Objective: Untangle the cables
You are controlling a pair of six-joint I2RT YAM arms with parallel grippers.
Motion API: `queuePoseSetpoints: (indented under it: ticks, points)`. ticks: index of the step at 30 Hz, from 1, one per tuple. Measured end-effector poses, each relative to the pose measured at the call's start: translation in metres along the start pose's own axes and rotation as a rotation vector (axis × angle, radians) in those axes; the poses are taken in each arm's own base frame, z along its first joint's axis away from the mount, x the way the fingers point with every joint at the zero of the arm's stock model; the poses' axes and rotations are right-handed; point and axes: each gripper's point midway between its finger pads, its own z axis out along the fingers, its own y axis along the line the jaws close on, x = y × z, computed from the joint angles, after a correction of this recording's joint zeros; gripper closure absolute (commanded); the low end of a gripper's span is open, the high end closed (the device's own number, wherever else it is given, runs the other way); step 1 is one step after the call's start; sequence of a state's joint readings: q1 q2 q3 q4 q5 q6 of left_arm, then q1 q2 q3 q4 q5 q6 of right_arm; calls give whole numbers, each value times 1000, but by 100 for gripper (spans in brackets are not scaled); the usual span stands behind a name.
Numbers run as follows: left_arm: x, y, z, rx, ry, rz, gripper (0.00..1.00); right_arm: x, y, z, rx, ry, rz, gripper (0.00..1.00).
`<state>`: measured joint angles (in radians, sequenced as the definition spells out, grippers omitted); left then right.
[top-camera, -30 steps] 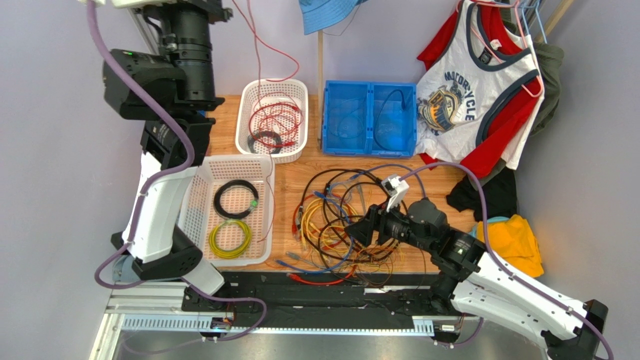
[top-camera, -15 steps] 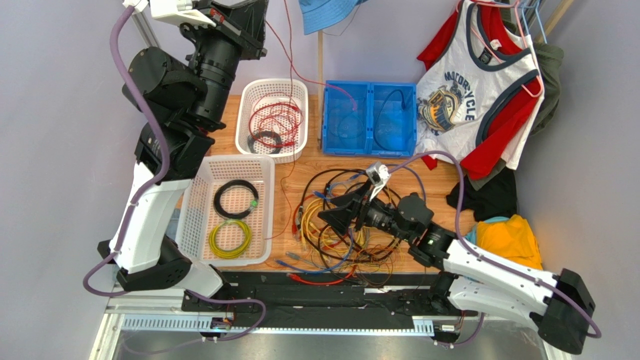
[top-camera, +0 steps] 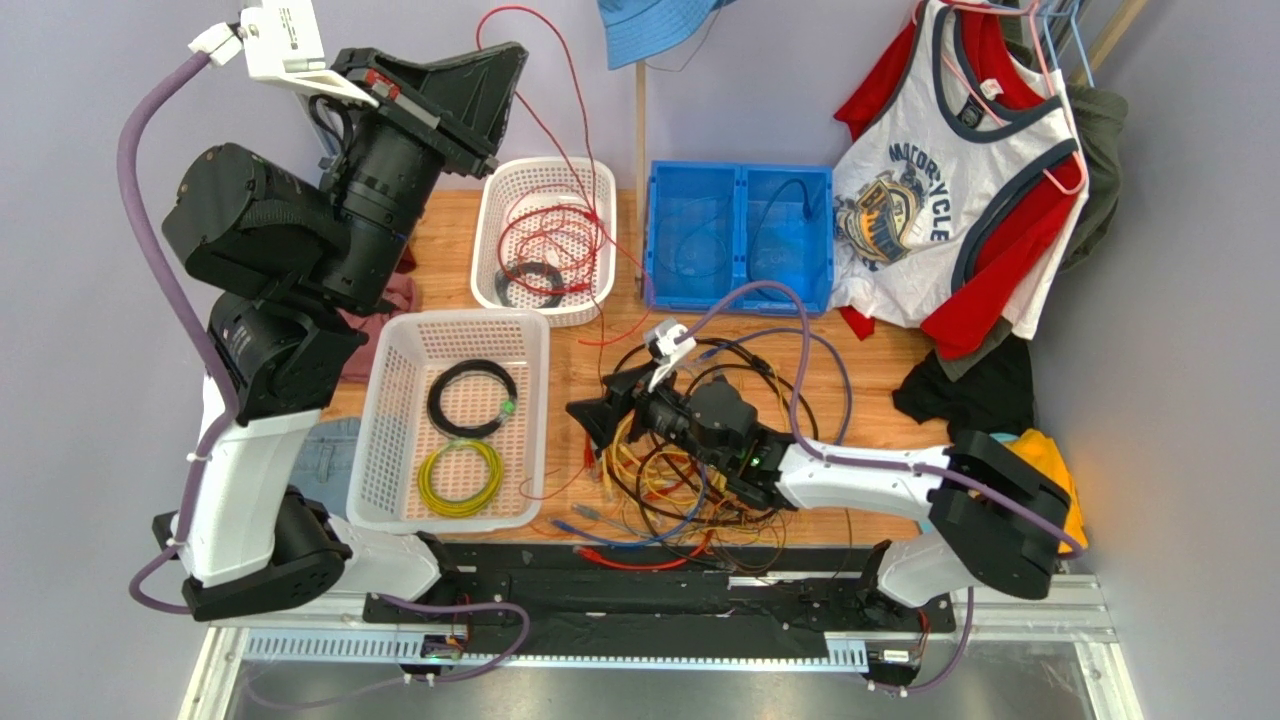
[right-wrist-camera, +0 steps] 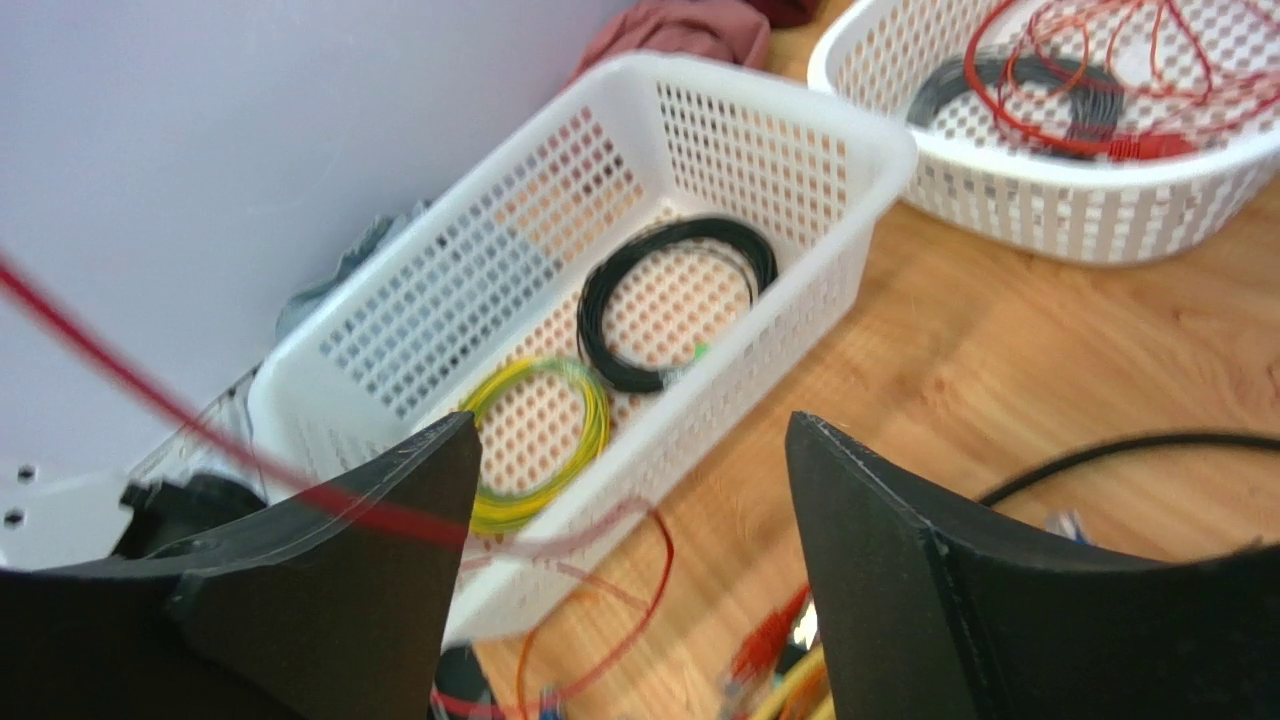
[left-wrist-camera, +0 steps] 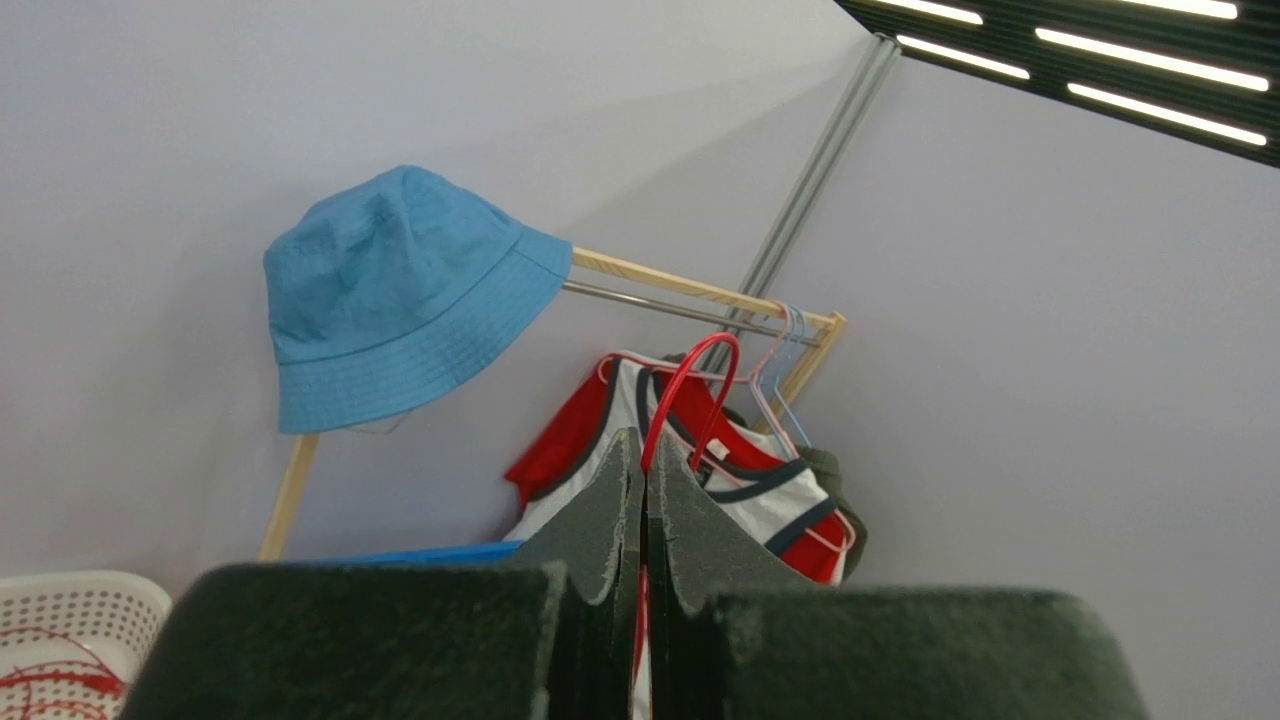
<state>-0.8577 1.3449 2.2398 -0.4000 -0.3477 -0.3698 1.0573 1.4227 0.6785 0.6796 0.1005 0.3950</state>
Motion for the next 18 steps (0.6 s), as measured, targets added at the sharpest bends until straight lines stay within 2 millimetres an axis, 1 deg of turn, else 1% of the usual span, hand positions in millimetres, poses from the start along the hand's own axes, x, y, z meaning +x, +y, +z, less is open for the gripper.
queuePoseSetpoints:
  ticks: [1,3,4,6,7,9,10,12,14,15,17,18]
  points:
    - [1,0,-2,2,6,-1,100,-5,1,6,3,-16,-3,25]
    - [4,1,-5,2,18,-1,100,-15,4,18,3,-47,-5,33]
    - [5,2,-7,1,24,0,100,-18,5,22,2,-58,-8,46]
    - [7,4,-10,-2,32,3,100,-23,7,30,2,-73,-16,65]
    - [8,5,-12,-4,37,5,100,-23,7,33,1,-77,-20,79]
    - [8,7,-16,-7,46,9,100,-20,5,34,4,-73,-19,92]
    - [8,8,-18,-8,46,11,100,-19,5,34,5,-72,-13,100]
    - [6,11,-22,-18,44,21,100,-22,5,31,10,-77,-10,100]
    - [4,17,-27,-40,38,37,100,-27,3,21,39,-53,-11,100]
    - [4,22,-30,-56,38,51,100,-35,3,15,63,-36,-17,100]
    - [5,31,-36,-90,35,77,100,-68,13,12,83,-29,-37,100]
    - [9,39,-40,-112,39,97,100,-93,21,14,91,-35,-50,100]
